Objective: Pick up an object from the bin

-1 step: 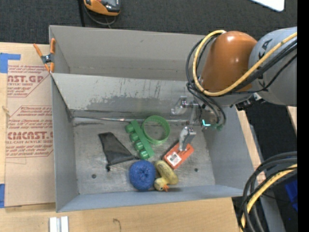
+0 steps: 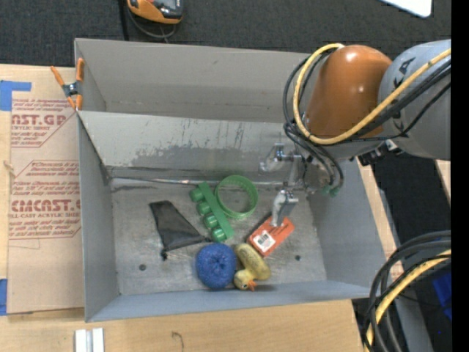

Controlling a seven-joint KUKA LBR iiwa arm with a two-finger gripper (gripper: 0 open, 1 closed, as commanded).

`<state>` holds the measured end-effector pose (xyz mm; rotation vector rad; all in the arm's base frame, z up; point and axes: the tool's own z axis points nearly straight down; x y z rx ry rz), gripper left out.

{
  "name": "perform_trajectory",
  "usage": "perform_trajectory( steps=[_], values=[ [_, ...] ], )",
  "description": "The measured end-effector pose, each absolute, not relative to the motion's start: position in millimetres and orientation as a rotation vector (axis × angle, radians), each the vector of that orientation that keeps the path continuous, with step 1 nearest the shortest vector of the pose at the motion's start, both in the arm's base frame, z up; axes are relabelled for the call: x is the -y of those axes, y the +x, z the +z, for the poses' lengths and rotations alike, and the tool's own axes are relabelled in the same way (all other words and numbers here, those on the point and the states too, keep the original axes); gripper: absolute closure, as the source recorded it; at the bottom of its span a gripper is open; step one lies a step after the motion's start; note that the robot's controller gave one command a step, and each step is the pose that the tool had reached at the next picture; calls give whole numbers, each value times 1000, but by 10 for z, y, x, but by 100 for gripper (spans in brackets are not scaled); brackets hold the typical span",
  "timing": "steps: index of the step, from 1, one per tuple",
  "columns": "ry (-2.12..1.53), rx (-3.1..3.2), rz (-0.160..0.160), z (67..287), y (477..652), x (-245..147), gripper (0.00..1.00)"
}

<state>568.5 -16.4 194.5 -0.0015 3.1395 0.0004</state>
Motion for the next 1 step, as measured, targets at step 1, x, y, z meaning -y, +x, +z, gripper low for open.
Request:
perform_trajectory(
  steps=[1],
  values=[
    [-336,-3114,-1,1474,5602,295,0]
  ],
)
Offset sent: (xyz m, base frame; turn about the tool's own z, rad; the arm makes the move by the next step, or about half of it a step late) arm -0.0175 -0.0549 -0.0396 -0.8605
